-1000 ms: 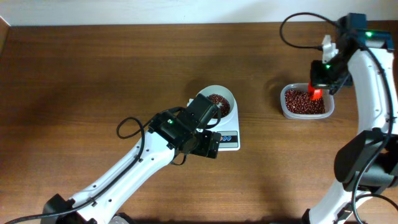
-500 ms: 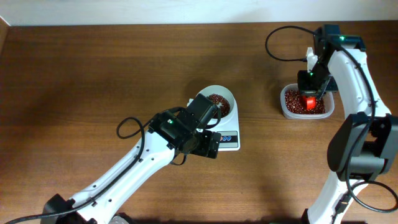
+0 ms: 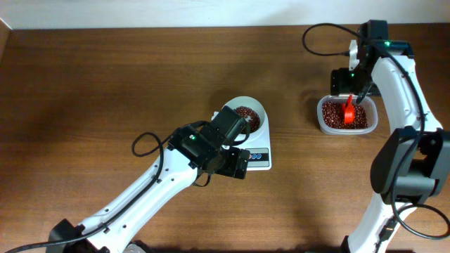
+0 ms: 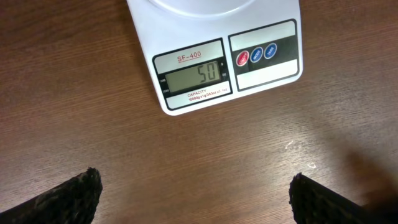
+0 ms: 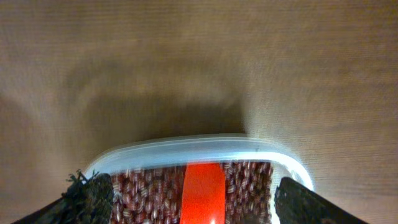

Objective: Scoop item into bowl and weigh 50g on scale
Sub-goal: 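Carry the red scoop right and lower it into the bean tub, then release the scoop in the tub and lift the right gripper away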

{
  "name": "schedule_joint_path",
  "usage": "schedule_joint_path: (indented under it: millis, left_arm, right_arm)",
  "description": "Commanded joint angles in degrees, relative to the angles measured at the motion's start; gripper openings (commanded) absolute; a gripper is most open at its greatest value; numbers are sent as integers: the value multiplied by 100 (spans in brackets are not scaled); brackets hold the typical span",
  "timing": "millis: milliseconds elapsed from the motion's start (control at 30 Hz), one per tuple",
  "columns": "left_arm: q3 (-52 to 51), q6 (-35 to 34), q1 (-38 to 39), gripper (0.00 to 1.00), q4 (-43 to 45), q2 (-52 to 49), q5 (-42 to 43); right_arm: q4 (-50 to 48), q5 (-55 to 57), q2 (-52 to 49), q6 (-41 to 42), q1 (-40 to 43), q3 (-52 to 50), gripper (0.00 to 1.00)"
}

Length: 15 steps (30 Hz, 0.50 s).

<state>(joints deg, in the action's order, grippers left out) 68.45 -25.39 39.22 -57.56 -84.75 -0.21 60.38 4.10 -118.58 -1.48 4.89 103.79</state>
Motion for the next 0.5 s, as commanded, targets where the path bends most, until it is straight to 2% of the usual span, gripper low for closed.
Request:
schedule_joint_path:
  millis: [0,167,233,467]
  left_arm:
    - [-42,-72,11,99,7,44,24]
    - [-42,-72,11,99,7,46,24]
    - [-42,-72,11,99,7,44,24]
    - [-42,-72,11,99,7,46,24]
  right_arm:
    - [-400,70,-72,26,107,-20,88]
    - [-1126,70,-74,33,562,-20,89]
    - [-1126,70,-74,31,787,-20,99]
    - [-1097,70,-74,28,1169,-20,99]
